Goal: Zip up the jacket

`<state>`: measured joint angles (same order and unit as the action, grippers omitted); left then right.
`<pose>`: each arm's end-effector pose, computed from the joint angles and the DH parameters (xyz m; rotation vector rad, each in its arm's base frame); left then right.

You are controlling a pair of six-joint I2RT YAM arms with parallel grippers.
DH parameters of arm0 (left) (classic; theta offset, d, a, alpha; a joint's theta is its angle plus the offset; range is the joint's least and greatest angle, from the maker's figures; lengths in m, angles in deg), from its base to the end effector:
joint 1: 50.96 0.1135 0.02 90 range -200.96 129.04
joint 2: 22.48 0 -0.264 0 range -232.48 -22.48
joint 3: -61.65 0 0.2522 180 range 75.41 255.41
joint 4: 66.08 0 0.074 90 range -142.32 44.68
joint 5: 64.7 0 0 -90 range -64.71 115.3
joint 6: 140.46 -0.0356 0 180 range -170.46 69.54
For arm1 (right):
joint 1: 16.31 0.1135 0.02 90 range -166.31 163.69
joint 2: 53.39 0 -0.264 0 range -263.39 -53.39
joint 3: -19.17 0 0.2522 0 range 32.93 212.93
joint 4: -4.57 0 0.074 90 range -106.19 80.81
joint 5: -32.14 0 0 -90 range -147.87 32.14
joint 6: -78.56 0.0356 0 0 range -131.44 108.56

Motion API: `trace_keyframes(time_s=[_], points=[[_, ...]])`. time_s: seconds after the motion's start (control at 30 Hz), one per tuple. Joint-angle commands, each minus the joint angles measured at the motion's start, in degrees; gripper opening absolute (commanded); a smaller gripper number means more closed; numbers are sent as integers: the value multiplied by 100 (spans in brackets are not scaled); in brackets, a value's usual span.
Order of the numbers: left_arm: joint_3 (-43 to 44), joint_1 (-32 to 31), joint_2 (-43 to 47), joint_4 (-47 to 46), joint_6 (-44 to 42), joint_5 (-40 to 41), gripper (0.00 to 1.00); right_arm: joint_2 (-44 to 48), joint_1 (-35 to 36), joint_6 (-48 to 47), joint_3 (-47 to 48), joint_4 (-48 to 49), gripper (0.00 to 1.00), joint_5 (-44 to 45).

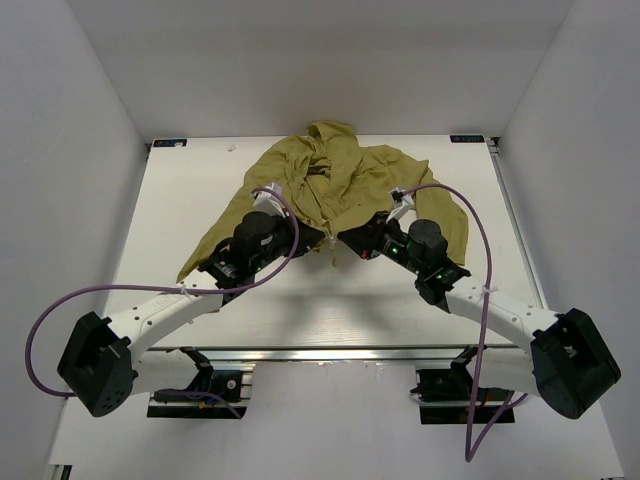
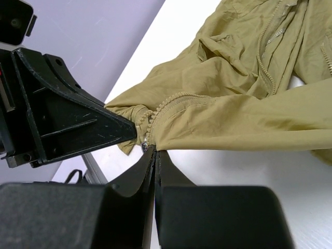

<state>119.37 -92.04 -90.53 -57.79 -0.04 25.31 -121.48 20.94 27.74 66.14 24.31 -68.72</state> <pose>0.2060 -0.1796 0.2781 -0.1669 2.0410 -1.0535 0.2074 0.1662 0.2649 -0.1306 1.7219 1.1667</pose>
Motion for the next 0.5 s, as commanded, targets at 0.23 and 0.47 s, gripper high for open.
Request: trace_keyframes(time_s=[0.23, 0.47], points=[[209, -40, 196, 152, -137, 113, 0, 279, 36, -288, 221, -141, 0, -171], [218, -40, 257, 152, -119, 104, 0, 235, 36, -332, 238, -185, 0, -181]])
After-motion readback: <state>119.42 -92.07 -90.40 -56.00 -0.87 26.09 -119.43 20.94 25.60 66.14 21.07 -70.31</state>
